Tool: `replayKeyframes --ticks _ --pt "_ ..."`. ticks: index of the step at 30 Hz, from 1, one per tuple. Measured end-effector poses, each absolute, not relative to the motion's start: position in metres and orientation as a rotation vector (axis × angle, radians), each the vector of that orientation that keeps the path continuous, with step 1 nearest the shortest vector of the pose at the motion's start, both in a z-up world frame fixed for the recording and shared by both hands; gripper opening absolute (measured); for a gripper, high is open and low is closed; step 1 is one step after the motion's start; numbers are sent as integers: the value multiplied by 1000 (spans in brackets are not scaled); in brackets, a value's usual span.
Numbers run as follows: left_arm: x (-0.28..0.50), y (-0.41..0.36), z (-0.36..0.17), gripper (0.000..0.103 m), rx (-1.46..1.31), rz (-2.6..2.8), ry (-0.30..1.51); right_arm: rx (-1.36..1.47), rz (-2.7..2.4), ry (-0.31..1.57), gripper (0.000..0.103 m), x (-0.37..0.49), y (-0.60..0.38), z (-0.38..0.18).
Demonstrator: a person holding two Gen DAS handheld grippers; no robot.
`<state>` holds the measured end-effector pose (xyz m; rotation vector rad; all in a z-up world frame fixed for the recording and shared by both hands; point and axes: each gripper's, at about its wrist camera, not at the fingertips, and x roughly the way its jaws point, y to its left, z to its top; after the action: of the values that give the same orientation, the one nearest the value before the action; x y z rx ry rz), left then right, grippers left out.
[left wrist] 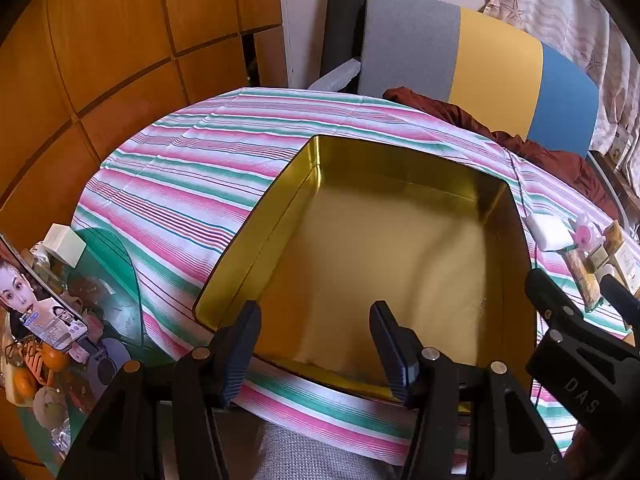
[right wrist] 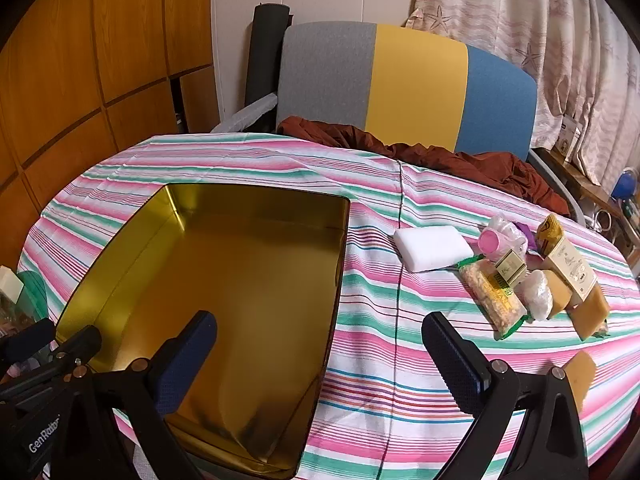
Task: Organize objects
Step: 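Grasp a yellow sponge with the right tool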
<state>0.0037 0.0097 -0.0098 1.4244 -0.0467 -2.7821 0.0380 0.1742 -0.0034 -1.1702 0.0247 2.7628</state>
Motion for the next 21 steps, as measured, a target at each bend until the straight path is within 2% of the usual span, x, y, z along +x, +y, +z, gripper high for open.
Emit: replayKeyframes --ticks 14,21 --pt "5 10 -12 57 1425 -2768 -60 -1157 2776 28 103 41 176 1" --pt "8 21 -26 57 1570 -2810 -16 -1083 2817 58 103 52 186 11"
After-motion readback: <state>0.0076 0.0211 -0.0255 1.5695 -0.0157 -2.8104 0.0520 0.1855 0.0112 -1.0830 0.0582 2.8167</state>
